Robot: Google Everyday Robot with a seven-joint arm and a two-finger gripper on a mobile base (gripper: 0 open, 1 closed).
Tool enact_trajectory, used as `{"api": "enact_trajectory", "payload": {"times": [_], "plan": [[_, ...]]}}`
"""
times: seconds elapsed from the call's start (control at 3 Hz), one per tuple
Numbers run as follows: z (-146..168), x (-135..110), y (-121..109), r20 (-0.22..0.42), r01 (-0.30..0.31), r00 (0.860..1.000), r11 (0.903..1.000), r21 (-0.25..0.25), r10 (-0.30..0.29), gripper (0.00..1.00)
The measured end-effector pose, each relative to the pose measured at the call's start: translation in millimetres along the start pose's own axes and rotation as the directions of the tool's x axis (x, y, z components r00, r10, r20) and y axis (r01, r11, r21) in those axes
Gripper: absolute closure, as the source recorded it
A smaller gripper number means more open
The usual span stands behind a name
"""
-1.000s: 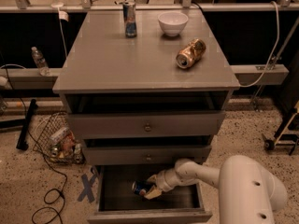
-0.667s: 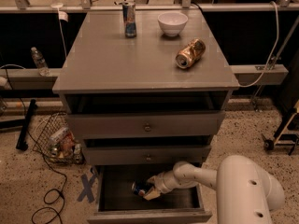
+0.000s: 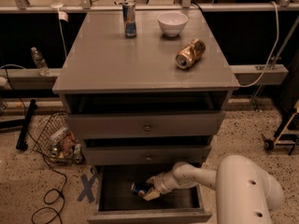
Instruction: Place pepsi can into bottom drawer
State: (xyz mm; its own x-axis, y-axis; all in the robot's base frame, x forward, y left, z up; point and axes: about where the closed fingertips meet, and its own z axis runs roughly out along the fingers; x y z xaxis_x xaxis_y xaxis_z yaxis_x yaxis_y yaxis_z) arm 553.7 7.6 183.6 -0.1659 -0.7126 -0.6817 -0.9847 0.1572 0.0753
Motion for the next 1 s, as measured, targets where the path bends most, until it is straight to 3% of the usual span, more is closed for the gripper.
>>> {"api": "enact_trajectory", "payload": {"times": [0.67, 1.0], "plan": [[3.6, -0.5, 3.4, 0.001, 0.0, 1.0, 1.0, -0.007, 0.0, 0.14], [5.5, -0.8, 5.3, 0.002, -0.001, 1.0, 0.9999, -0.011, 0.001, 0.0]]}}
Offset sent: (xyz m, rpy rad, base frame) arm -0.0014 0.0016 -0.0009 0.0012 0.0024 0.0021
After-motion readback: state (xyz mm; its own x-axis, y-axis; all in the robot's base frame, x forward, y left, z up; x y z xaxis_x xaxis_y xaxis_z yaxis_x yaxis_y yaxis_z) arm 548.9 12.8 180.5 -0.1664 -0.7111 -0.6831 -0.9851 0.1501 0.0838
